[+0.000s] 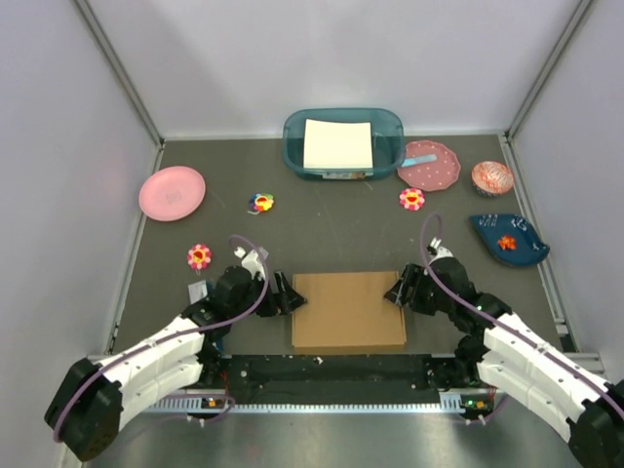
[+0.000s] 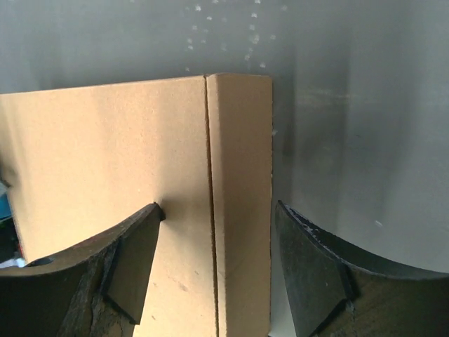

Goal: Fold the paper box

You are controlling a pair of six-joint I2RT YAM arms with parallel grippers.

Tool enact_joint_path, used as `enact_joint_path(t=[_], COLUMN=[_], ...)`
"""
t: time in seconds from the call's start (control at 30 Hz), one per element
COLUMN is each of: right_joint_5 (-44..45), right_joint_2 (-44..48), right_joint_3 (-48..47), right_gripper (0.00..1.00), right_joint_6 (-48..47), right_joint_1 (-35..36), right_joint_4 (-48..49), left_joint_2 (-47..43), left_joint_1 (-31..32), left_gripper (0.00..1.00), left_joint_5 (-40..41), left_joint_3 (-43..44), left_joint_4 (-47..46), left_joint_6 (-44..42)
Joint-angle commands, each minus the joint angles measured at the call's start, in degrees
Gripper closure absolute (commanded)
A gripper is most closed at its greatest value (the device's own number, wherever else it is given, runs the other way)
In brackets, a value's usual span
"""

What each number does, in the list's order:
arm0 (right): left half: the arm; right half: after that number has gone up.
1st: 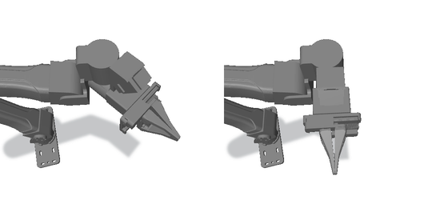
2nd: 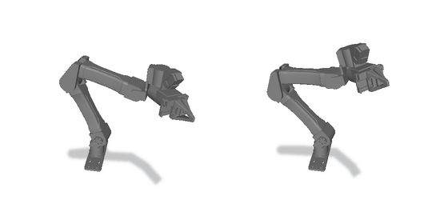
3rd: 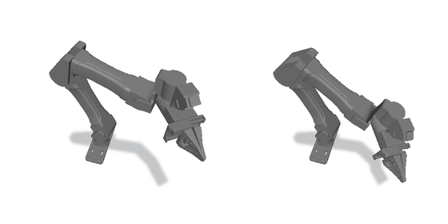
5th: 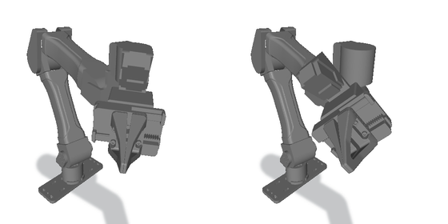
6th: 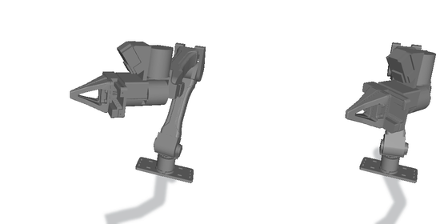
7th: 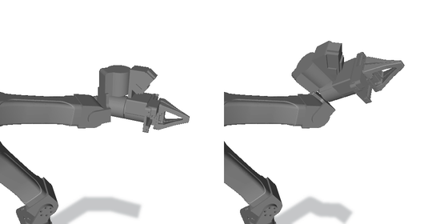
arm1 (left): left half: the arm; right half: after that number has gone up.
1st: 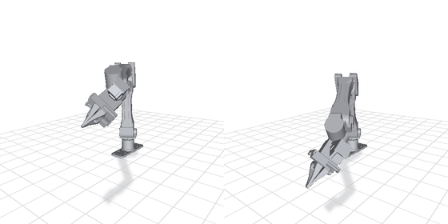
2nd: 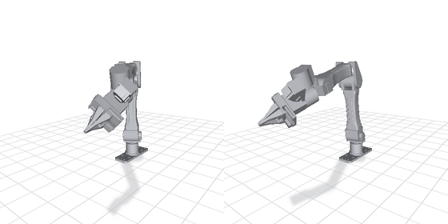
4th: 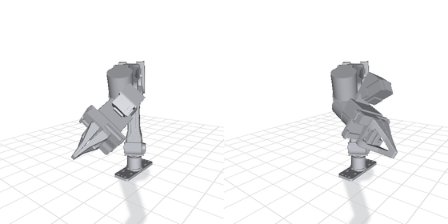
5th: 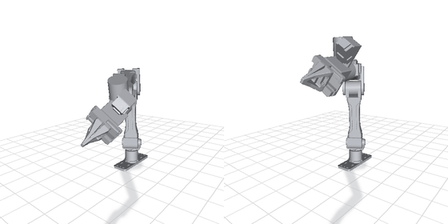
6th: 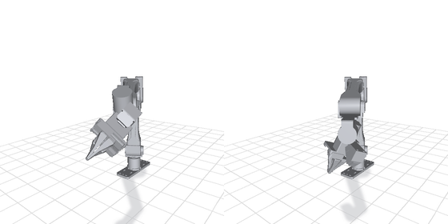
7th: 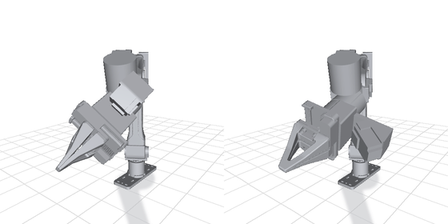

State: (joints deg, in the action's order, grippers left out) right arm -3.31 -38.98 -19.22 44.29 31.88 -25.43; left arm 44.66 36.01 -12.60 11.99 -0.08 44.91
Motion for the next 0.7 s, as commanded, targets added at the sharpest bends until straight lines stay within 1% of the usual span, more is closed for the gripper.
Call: enact_joint_path(t=[0.0, 0.03, 0.07, 0.1, 0.13, 0.17, 0.23, 0.3, 0.37, 0.43, 0.47, 0.5, 0.57, 0.6, 0.67], right_joint_5=[-6.2, -6.3, -6.1, -5.7, -4.7, -4.3, -3.7, -4.5, -4.9, -5.6, -5.8, -5.4, -5.1, -5.2, -5.1], right_joint_2=[-3.7, -4.9, -5.3, -5.8, -6.7, -7.2, -8.6, -11.3, -14.5, -17.8, -19.5, -23.6, -27.6, -32.0, -36.1], right_joint_3=[4.1, 4.5, 4.8, 4.7, 4.5, 3.9, 3.2, 2.3, 1.5, 0.6, -0.9, -1.9, -5.4, -6.7, -10.9], right_gripper=[0.34, 0.35, 0.36, 0.37, 0.39, 0.42, 0.45, 0.49, 0.51, 0.53, 0.53, 0.53, 0.54, 0.54, 0.54], right_joint_6=[4.0, 4.4, 4.5, 4.4, 4.2, 4.0, 2.6, 1.8, 1.0, -0.5, -1.1, -2.4, -3.5, -4.4, -4.9], right_joint_1=[0.6, 0.6, 0.6, 0.5, 0.6, 0.5, -0.5, -2.9, -4.9, -7.8, -8.4, -8.8, -10.0, -10.3, -11.0], right_joint_4=[14.2, 15.7, 17.9, 18.6, 18.9, 19.4, 20.1, 21.9, 23.5, 26.9, 28.1, 29.5, 30.9, 31.6, 32.5], left_joint_2=[4.8, 5.6, 6.5, 7.8, 8.3, 9.7, 11.5, 14.8, 19.2, 22.0, 25.0, 26.5, 30.8, 32.4, 36.7], left_joint_1=[0.2, 0.1, 0.1, 0.1, 0.1, 0.1, -0.1, -0.6, -2.2, -3.7, -4.3, -4.8, -6.3, -6.7, -8.1], left_gripper=[0.15, 0.20, 0.22, 0.25, 0.29, 0.31, 0.35, 0.37, 0.39, 0.39, 0.39, 0.39, 0.39, 0.38, 0.38], left_joint_5=[-5.9, -6.4, -6.6, -6.6, -5.9, -5.2, -3.1, -2.1, -2.2, -1.6, -1.6, -1.5, -1.0, -1.1, -1.5], left_joint_3=[-1.8, -1.9, -1.8, -1.7, -1.3, -0.9, 0.7, 2.8, 6.1, 9.4, 10.5, 11.6, 15.2, 16.3, 20.3], left_joint_4=[-13.6, -15.0, -17.2, -18.3, -19.2, -20.0, -22.1, -22.4, -22.8, -23.5, -24.0, -24.3, -25.0, -25.3, -24.5], left_joint_6=[2.0, 2.2, 2.4, 2.5, 2.6, 2.8, 2.5, 1.3, 0.6, 0.3, 0.0, -0.2, -0.3, -0.6, -0.4])
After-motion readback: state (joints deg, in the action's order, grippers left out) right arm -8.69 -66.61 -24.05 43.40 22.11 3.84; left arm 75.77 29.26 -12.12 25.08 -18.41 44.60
